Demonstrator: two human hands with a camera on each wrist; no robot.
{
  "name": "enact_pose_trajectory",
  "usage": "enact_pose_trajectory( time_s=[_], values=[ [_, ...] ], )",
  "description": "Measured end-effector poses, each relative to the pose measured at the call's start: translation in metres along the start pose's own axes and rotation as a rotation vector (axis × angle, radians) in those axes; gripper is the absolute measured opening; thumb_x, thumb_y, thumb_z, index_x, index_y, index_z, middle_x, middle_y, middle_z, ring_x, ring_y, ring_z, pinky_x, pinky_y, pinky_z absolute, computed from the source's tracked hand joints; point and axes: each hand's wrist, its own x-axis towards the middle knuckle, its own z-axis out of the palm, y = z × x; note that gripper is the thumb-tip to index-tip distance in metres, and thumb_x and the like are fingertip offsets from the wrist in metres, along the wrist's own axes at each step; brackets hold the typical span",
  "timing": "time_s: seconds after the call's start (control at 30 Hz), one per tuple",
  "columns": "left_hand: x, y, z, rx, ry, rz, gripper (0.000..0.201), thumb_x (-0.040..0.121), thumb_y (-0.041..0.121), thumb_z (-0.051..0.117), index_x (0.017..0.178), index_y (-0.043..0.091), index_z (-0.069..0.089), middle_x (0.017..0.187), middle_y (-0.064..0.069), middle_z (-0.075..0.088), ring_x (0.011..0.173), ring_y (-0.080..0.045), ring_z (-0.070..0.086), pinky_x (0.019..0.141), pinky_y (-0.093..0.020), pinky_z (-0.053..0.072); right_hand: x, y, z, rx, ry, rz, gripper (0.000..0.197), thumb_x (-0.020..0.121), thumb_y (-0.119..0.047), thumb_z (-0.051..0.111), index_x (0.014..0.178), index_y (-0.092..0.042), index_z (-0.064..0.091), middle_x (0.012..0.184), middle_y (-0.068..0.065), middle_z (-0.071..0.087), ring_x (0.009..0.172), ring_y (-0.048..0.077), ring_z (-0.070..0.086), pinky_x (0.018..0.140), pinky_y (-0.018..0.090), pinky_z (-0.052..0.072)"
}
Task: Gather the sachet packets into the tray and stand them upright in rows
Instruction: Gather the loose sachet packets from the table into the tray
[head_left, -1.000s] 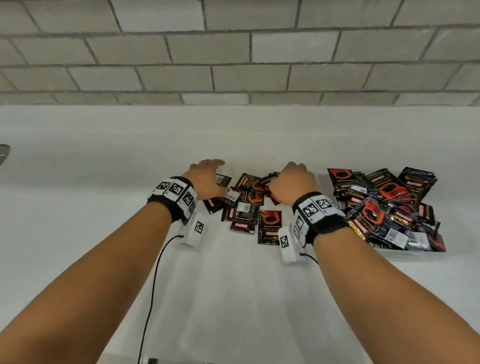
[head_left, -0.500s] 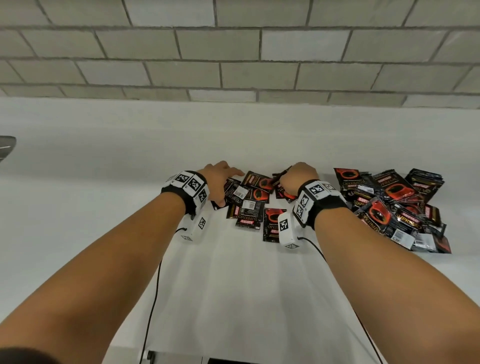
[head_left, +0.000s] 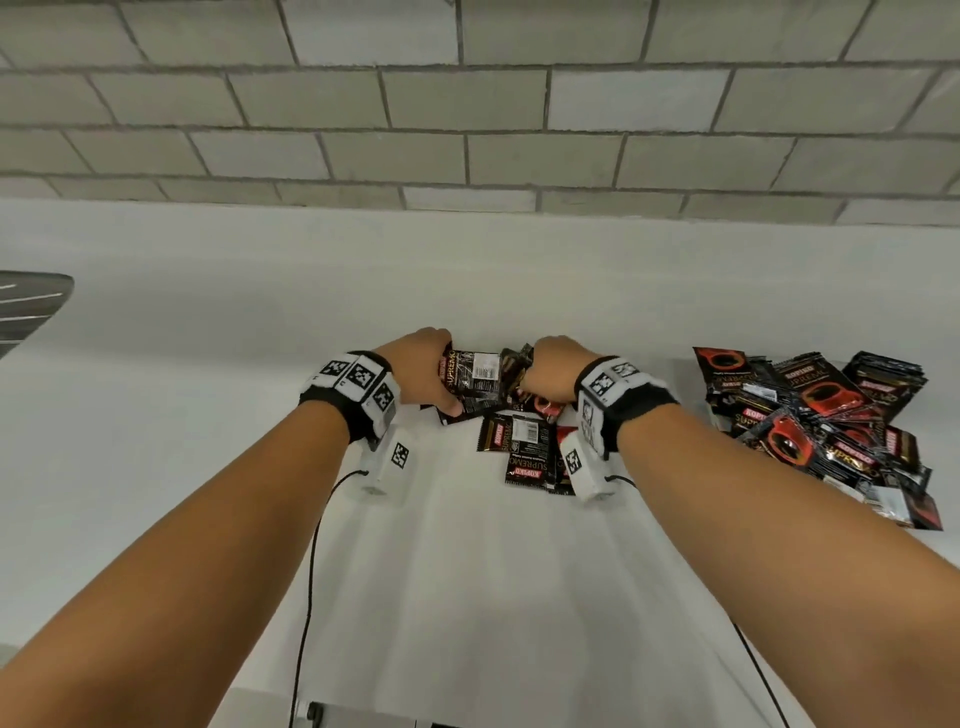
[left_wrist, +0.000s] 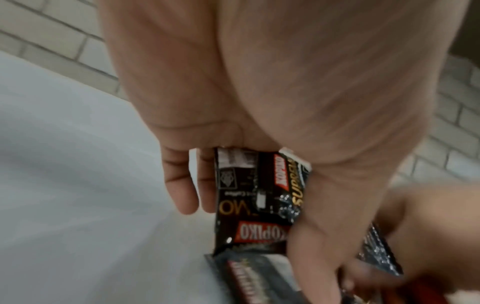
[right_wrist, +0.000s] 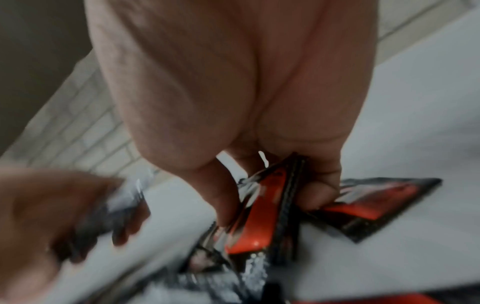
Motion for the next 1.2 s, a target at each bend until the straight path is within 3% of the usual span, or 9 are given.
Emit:
enact_pose_trajectory(
  time_s=[0.1,0.23,0.33,0.43,0.53,0.7,0.83,0.97,1.2],
  values=[
    [-0.015,0.006,0.008,0.044,0.004,0.036,0.059,0.067,0.039,0.089,0.107,0.014,0.055,0.106,-0.003,0.053,0.093,-0.019,0.054,0.076,-0.031,0.047,0.007,-0.004,0.006,-0.151,0.044,0.01,0.024,0.088,-0.034,0.048,0.081,-0.011,0.046,0.116,0.019,0.049,0.085,0.024,0.05,0.07,0.032,0.043],
    [-0.02,0.018,0.035,0.182,-0.009,0.062,0.065,0.068,0.043,0.085,0.117,0.015,0.053,0.115,-0.006,0.052,0.107,-0.026,0.05,0.091,-0.037,0.048,0.0,-0.007,0.002,-0.165,0.15,0.03,0.045,0.089,-0.037,0.059,0.122,-0.008,0.052,0.131,0.015,0.041,0.12,0.036,0.045,0.097,0.046,0.048],
    [-0.017,0.018,0.037,0.165,-0.013,0.05,0.067,0.067,0.039,0.087,0.119,0.015,0.053,0.114,-0.006,0.051,0.107,-0.027,0.051,0.092,-0.041,0.05,-0.005,0.0,-0.01,0.05,0.178,-0.019,0.024,0.09,-0.023,0.059,0.107,-0.006,0.059,0.107,0.014,0.065,0.097,0.031,0.064,0.078,0.04,0.057],
    [-0.019,0.02,0.039,0.144,-0.027,0.039,0.06,0.07,0.033,0.087,0.115,0.014,0.052,0.104,-0.004,0.051,0.104,-0.027,0.054,0.087,-0.037,0.049,-0.014,0.016,-0.031,0.149,0.25,0.002,0.013,0.094,-0.015,0.054,0.091,-0.004,0.06,0.078,0.006,0.06,0.075,0.025,0.062,0.054,0.028,0.045],
    [-0.02,0.02,0.043,0.075,-0.017,0.038,0.056,0.071,0.024,0.086,0.113,0.013,0.052,0.106,-0.005,0.049,0.096,-0.026,0.058,0.078,-0.032,0.047,-0.024,0.034,-0.039,0.139,0.274,0.094,0.012,0.093,-0.012,0.054,0.084,-0.005,0.057,0.076,0.007,0.058,0.072,0.023,0.058,0.05,0.026,0.039],
    [-0.022,0.02,0.039,0.081,-0.017,0.037,0.048,0.072,0.026,0.086,0.103,0.017,0.051,0.102,-0.002,0.054,0.094,-0.023,0.059,0.078,-0.03,0.047,-0.021,0.042,-0.006,-0.077,0.144,0.187,0.023,0.091,-0.028,0.06,0.1,-0.007,0.062,0.097,0.008,0.066,0.093,0.026,0.064,0.085,0.036,0.053],
    [-0.024,0.018,0.037,0.05,-0.038,0.056,0.035,0.078,0.02,0.078,0.097,0.017,0.048,0.08,0.007,0.054,0.083,-0.02,0.057,0.055,-0.019,0.036,-0.014,0.042,0.001,-0.085,0.246,0.217,0.05,0.088,-0.036,0.061,0.126,-0.005,0.053,0.127,0.016,0.056,0.117,0.034,0.054,0.105,0.042,0.044],
    [-0.026,0.013,0.015,-0.079,0.025,0.072,0.045,0.081,0.016,0.077,0.107,0.014,0.041,0.087,0.002,0.057,0.076,-0.017,0.056,0.055,-0.024,0.039,-0.018,0.044,-0.001,0.14,0.273,0.182,0.043,0.085,-0.022,0.067,0.119,0.0,0.053,0.118,0.016,0.063,0.091,0.027,0.06,0.068,0.034,0.05],
    [-0.022,0.042,0.026,-0.081,-0.068,0.19,0.072,0.077,0.024,0.082,0.135,0.012,0.04,0.104,-0.003,0.059,0.096,-0.023,0.058,0.078,-0.029,0.042,-0.077,0.033,-0.025,0.21,0.409,-0.009,0.037,0.092,-0.016,0.058,0.123,-0.002,0.043,0.102,0.009,0.057,0.086,0.023,0.054,0.067,0.03,0.041]
  ],
)
